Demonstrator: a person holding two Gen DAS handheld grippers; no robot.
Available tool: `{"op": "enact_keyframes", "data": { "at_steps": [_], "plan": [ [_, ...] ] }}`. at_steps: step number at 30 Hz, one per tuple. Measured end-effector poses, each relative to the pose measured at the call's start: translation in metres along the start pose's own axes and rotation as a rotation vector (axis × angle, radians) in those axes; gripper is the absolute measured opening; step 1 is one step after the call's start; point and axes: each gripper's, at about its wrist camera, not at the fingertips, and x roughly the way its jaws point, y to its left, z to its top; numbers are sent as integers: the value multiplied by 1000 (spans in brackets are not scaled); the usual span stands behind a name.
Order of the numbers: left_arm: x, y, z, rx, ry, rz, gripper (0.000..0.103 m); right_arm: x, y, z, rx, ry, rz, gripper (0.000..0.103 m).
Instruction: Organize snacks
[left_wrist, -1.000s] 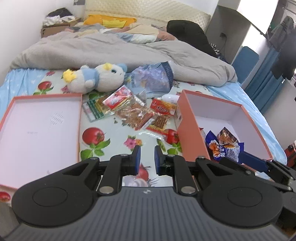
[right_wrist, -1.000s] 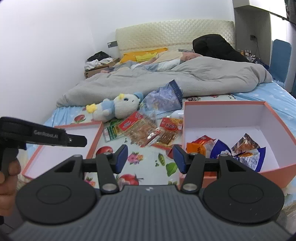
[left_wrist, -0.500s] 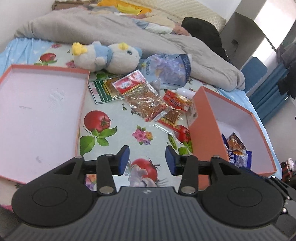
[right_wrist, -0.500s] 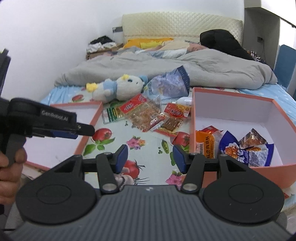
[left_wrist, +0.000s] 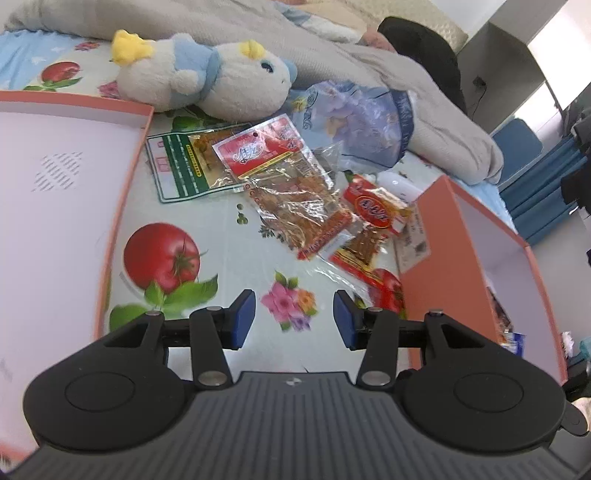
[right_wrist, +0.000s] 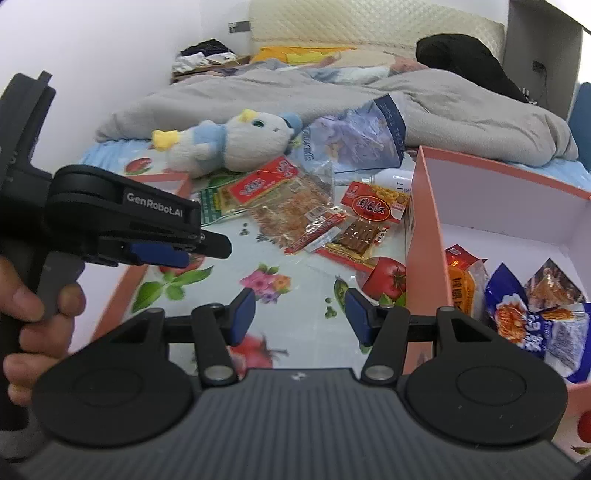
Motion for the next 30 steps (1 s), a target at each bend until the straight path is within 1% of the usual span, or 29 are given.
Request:
{"op": "enact_keyframes", "data": {
  "at_steps": [1, 3, 6, 10, 16, 17, 18, 19, 20, 21, 24, 30],
  "plan": [
    [8, 1, 3, 11, 9, 4, 59, 8, 0, 0, 6, 2, -4, 56],
    [25, 3, 8, 37, 19, 4, 62, 26, 0, -2, 6, 9, -12, 56],
    [48, 9, 15, 53, 35, -9, 63, 46, -2, -2, 20, 15, -26, 56],
    [73, 19, 27, 30, 50, -31, 63, 72, -9, 1, 50, 37, -49, 56],
    [99, 31, 50, -27, 48, -61, 63, 104, -14, 9, 31, 63, -75, 56],
    [102, 32, 54, -41, 45, -65, 63, 109, -14, 11, 33, 64, -76, 58],
    [105, 34, 58, -57, 43, -72, 67, 115, -15, 14, 37, 67, -79, 60],
    [107, 35, 62, -73, 40, -81, 73, 120, -16, 16, 41, 70, -84, 66],
    [110, 36, 67, -89, 34, -90, 74, 125, -17, 18, 44, 73, -78, 72],
    [112, 37, 71, -102, 31, -96, 75, 128, -18, 21, 49, 70, -68, 73],
    [121, 40, 79, -142, 28, -125, 75, 140, -19, 28, 66, 52, -70, 75],
    [131, 51, 87, -240, 3, -178, 75, 164, -29, 42, 132, 35, -114, 76]
  ]
}}
